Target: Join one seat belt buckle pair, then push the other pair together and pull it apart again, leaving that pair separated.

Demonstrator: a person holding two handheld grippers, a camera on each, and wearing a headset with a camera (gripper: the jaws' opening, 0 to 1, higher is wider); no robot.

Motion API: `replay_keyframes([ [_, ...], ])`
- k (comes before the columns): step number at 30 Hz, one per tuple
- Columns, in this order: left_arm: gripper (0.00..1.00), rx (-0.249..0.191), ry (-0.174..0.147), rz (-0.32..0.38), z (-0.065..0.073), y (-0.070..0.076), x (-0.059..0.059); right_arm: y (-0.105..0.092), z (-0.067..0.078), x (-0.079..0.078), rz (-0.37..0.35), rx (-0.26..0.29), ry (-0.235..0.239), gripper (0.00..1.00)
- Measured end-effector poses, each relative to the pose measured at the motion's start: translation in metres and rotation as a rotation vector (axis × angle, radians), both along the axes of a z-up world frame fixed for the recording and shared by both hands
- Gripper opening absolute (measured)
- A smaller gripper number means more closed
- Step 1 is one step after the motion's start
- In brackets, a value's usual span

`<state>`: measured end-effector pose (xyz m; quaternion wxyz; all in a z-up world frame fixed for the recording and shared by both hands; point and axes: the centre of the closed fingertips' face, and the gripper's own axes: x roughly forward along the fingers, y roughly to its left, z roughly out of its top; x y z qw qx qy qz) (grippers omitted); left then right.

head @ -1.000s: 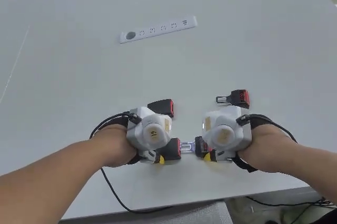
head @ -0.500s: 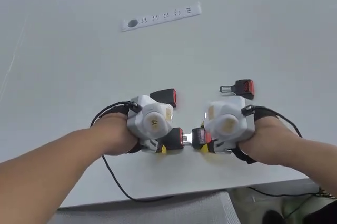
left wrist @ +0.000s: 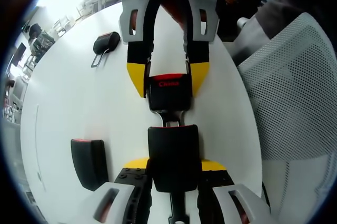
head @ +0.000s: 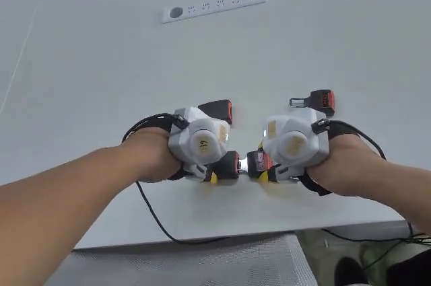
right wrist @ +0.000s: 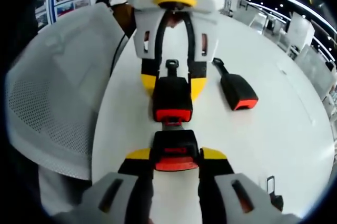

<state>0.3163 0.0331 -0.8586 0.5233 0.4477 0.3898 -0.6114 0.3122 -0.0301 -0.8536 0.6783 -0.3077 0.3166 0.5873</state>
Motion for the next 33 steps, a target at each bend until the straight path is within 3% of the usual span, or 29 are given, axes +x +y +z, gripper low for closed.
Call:
replay_keyframes([
  [18,0.32,-0.001,0.001,0.022,0.000,0.000,0.001,0.001,0.000,0.000,-0.036,-0.023,-0.008,0.29],
  [22,0.32,-0.001,0.000,0.029,-0.001,0.000,0.001,0.010,0.000,-0.001,-0.046,-0.016,-0.006,0.29],
  [33,0.32,-0.005,0.001,0.031,-0.001,0.000,0.001,0.012,-0.002,0.001,-0.051,-0.002,0.001,0.29],
])
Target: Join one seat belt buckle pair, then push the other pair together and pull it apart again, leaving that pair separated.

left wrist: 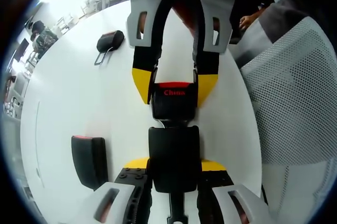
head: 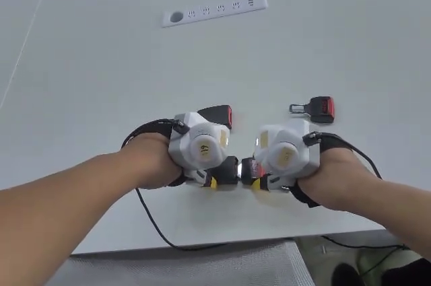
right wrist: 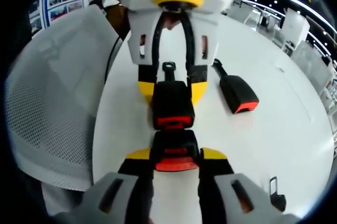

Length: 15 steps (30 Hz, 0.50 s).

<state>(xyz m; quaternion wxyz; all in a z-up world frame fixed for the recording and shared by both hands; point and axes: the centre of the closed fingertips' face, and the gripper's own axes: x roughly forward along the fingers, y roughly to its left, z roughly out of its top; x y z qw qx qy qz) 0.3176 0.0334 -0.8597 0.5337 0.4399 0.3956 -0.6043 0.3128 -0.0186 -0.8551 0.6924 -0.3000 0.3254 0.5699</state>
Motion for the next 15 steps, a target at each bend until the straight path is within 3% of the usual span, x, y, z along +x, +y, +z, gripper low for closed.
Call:
replay_keyframes([
  [15,0.32,-0.018,0.004,-0.014,0.0005,-0.0009,0.0004,0.0001,-0.0005,-0.0001,0.016,0.002,0.004,0.28],
])
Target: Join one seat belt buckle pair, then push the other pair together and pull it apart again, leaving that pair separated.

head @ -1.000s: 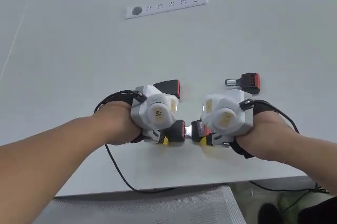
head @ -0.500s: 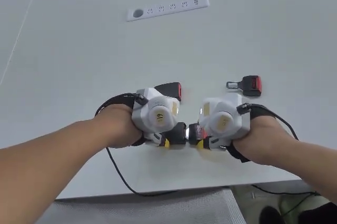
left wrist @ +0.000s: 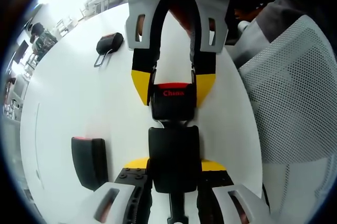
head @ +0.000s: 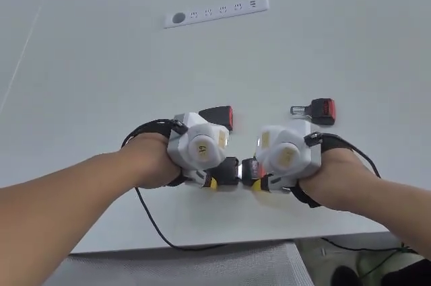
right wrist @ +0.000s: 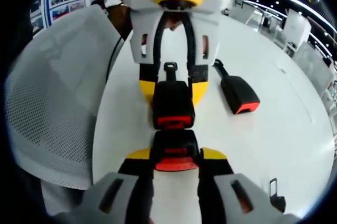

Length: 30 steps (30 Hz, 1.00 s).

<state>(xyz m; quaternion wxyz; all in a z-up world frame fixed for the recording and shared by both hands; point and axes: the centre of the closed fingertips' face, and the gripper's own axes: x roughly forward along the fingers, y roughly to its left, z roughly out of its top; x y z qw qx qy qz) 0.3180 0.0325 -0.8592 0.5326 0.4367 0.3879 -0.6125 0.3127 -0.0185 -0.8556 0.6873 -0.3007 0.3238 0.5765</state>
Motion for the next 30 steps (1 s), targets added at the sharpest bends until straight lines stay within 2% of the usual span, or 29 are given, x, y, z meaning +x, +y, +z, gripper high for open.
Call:
replay_keyframes([
  [17,0.32,-0.002,0.001,0.005,-0.0007,0.0033,0.0001,-0.0008,-0.0010,-0.0005,0.018,-0.001,-0.004,0.29],
  [20,0.32,-0.025,0.013,0.023,0.0001,0.0029,0.0010,-0.0035,0.0013,0.0017,0.023,0.016,0.002,0.29],
  [24,0.32,-0.042,0.019,0.040,0.0014,0.0020,0.0023,-0.0035,0.0014,0.0036,0.030,0.011,0.006,0.29],
  [30,0.32,-0.031,0.021,0.035,0.0014,0.0019,0.0026,-0.0035,0.0019,0.0028,0.037,0.004,0.007,0.30],
])
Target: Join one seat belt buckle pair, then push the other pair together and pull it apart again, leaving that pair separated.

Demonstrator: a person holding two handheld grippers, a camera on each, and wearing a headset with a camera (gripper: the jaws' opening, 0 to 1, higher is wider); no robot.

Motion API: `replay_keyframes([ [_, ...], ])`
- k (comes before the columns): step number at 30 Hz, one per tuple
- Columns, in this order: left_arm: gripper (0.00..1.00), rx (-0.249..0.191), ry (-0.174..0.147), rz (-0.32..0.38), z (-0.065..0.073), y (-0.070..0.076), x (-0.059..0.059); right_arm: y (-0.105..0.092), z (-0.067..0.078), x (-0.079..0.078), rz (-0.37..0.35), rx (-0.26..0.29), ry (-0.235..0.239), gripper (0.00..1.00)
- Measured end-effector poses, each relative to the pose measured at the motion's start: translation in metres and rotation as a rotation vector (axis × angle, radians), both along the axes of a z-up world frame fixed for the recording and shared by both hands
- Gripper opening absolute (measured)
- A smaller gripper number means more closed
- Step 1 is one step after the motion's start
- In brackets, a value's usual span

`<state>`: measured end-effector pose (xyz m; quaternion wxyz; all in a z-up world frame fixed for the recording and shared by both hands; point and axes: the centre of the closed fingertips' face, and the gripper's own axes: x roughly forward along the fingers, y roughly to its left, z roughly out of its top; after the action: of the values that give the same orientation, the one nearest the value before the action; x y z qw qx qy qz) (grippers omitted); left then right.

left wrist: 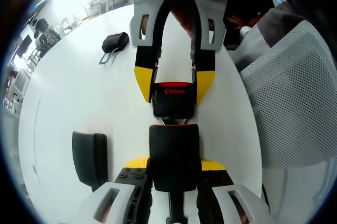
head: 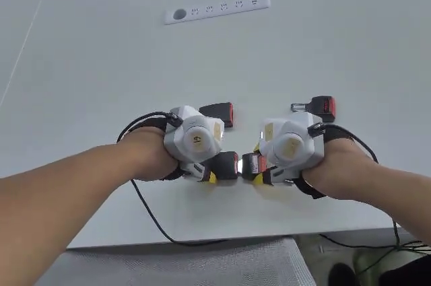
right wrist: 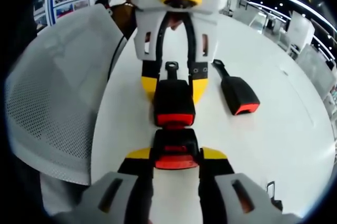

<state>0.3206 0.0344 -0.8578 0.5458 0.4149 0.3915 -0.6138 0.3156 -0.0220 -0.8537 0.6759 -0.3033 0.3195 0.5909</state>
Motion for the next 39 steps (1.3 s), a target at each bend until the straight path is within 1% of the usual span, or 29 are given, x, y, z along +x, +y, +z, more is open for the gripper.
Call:
replay_keyframes([
  [5,0.32,0.006,0.001,-0.003,0.000,0.000,0.000,0.000,0.000,0.000,0.001,-0.001,-0.005,0.30],
  [11,0.33,0.023,-0.007,-0.011,0.000,0.000,-0.001,0.001,0.000,0.000,0.001,-0.003,-0.007,0.32],
  [14,0.33,0.024,-0.010,-0.007,0.000,0.000,0.000,0.001,0.000,0.000,0.004,0.005,-0.009,0.32],
  [18,0.33,-0.001,-0.010,0.005,0.000,0.001,0.000,0.001,0.000,0.000,0.001,0.008,-0.010,0.32],
  [25,0.35,-0.002,-0.014,0.002,0.000,0.000,0.000,0.002,0.001,0.002,0.002,0.015,0.006,0.33],
  [28,0.35,-0.009,-0.013,0.024,0.000,0.000,0.001,0.002,0.001,0.002,0.005,0.022,0.014,0.33],
  [30,0.35,-0.015,-0.015,0.042,0.000,0.000,0.001,0.002,0.003,0.002,0.003,0.020,0.004,0.34],
  [31,0.35,-0.022,-0.016,0.039,0.001,0.001,0.001,0.002,0.003,0.002,0.002,0.020,0.004,0.34],
  [32,0.35,-0.037,-0.009,0.043,0.004,0.002,-0.001,0.002,0.004,0.000,0.008,0.019,0.004,0.34],
  [34,0.35,-0.067,-0.010,0.041,0.013,0.000,-0.001,0.002,0.007,-0.003,0.011,0.018,0.004,0.33],
  [35,0.35,-0.084,-0.013,0.051,0.018,-0.002,0.000,0.001,0.009,-0.003,0.011,0.021,0.005,0.33],
  [36,0.36,-0.099,-0.025,0.067,0.024,-0.002,0.004,0.001,0.012,-0.004,0.008,0.030,0.005,0.32],
  [37,0.37,-0.112,-0.036,0.069,0.029,-0.003,0.006,0.001,0.016,-0.004,0.005,0.037,0.004,0.32],
  [38,0.39,-0.125,-0.041,0.075,0.034,-0.004,0.007,0.001,0.020,-0.004,0.003,0.041,-0.002,0.32],
  [39,0.39,-0.128,-0.049,0.074,0.038,-0.004,0.008,0.001,0.023,-0.004,-0.001,0.044,0.001,0.31],
])
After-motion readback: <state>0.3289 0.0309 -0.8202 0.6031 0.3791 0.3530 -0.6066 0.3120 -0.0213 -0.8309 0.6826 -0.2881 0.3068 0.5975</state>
